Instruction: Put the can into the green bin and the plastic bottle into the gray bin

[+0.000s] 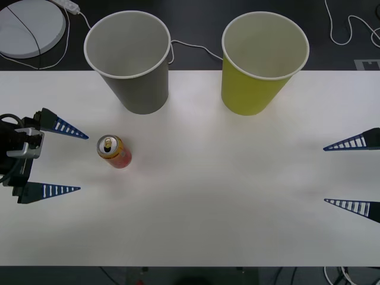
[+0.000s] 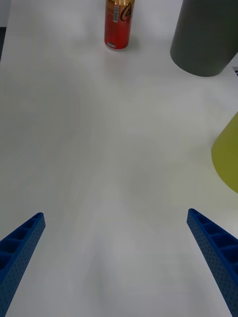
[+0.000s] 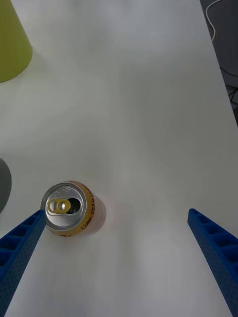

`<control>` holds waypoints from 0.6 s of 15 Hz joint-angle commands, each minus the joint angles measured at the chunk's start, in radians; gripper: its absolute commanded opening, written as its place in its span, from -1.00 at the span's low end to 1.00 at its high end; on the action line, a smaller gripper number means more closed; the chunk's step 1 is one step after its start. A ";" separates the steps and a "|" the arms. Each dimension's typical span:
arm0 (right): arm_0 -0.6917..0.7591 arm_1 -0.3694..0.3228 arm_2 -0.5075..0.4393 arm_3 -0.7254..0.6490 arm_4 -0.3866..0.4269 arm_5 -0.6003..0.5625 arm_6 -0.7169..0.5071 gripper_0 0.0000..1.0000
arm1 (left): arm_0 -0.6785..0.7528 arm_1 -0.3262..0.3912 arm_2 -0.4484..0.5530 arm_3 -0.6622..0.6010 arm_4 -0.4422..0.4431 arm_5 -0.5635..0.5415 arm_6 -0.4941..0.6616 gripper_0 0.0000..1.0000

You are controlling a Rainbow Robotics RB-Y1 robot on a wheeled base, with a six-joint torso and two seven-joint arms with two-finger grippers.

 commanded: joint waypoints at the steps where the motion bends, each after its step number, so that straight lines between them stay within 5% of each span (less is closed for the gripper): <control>1: 0.000 0.000 0.000 0.000 0.000 0.000 0.000 1.00 | 0.000 0.000 0.000 0.000 0.000 0.000 0.000 1.00; 9: 0.000 0.000 0.000 0.000 0.000 0.000 0.000 1.00 | -0.041 0.044 -0.051 0.003 -0.014 -0.003 0.011 1.00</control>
